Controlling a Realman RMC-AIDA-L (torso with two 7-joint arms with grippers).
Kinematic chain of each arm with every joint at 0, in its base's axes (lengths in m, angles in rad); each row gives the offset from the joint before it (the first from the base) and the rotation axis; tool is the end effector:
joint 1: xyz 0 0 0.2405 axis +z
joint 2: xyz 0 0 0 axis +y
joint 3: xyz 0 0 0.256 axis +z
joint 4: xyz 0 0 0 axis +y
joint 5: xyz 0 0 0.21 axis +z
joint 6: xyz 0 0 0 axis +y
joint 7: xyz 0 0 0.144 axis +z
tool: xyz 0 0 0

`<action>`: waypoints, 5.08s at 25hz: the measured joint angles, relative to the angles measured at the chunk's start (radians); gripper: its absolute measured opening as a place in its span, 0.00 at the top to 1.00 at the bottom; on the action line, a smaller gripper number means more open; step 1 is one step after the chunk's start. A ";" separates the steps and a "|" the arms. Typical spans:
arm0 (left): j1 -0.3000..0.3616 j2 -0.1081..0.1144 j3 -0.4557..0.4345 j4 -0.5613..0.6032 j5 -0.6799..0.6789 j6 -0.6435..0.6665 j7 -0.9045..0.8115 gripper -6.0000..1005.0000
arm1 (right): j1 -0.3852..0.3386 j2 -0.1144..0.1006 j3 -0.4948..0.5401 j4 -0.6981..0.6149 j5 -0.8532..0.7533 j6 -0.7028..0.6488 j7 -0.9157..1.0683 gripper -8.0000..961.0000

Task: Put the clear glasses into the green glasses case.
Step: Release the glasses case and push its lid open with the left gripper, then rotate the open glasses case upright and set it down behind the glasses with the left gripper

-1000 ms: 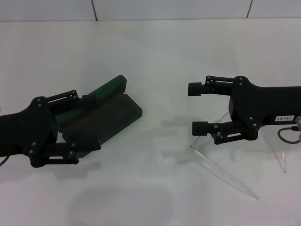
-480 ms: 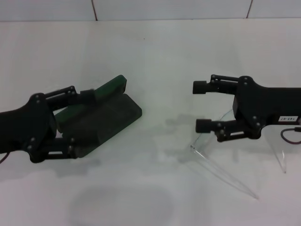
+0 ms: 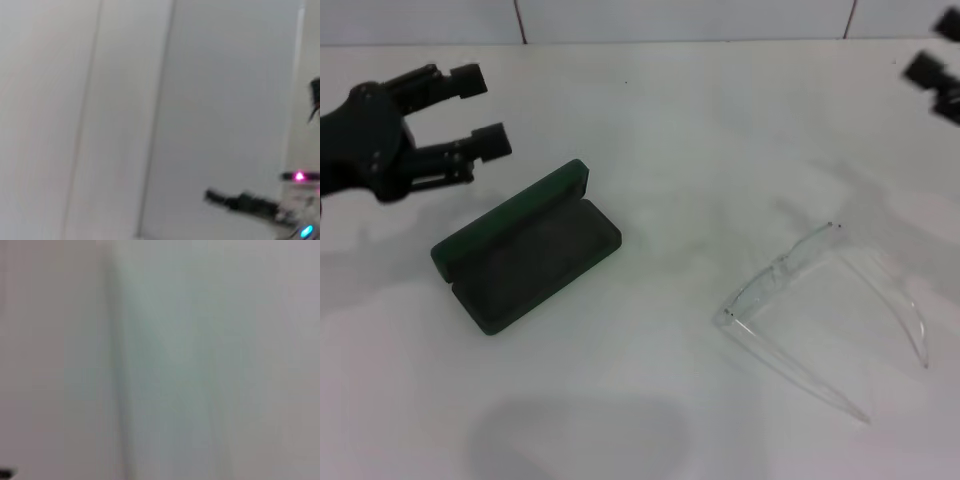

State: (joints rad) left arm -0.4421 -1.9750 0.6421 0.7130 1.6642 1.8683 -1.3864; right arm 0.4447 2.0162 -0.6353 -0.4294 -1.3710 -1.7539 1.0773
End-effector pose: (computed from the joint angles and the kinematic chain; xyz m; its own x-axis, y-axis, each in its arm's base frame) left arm -0.2519 0.3070 0.0848 0.6482 0.1441 0.7477 0.3581 -0.9242 -0.1324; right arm 0.2610 0.3152 0.0631 0.4491 0.0670 -0.8910 -0.4836 -0.8203 -0.3055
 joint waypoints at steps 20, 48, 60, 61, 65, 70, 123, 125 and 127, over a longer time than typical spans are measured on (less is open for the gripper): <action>-0.097 -0.114 0.272 0.492 0.617 -0.335 -0.496 0.31 | -0.076 -0.003 0.004 0.017 0.053 0.010 -0.047 0.11; -0.134 -0.106 0.341 0.374 0.738 -0.408 -0.559 0.37 | -0.057 -0.002 0.002 0.017 0.046 0.061 -0.076 0.11; -0.136 -0.111 0.342 0.372 0.765 -0.408 -0.560 0.73 | -0.059 -0.003 0.002 0.032 0.046 0.061 -0.076 0.11; -0.136 -0.111 0.343 0.375 0.765 -0.408 -0.560 0.74 | -0.059 -0.003 0.002 0.035 0.046 0.061 -0.076 0.11; -0.123 -0.113 0.375 0.415 0.736 -0.406 -0.552 0.79 | -0.063 -0.004 0.002 0.040 0.046 0.060 -0.077 0.11; -0.085 -0.114 0.481 0.504 0.690 -0.409 -0.527 0.80 | -0.068 -0.004 0.010 0.041 0.047 0.057 -0.077 0.11; -0.109 -0.116 1.032 0.467 0.472 -0.863 -0.226 0.80 | -0.144 -0.008 0.014 0.066 0.078 0.045 -0.128 0.11; -0.108 -0.117 1.032 0.460 0.472 -0.869 -0.215 0.80 | -0.144 -0.008 0.014 0.066 0.078 0.045 -0.128 0.11; -0.105 -0.117 1.031 0.459 0.472 -0.875 -0.213 0.80 | -0.144 -0.008 0.014 0.066 0.078 0.046 -0.128 0.11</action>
State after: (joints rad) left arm -0.5474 -2.0923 1.6735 1.1720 2.1357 0.9936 -1.5990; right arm 0.3005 2.0080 -0.6212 -0.3636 -1.2931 -1.7083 0.9495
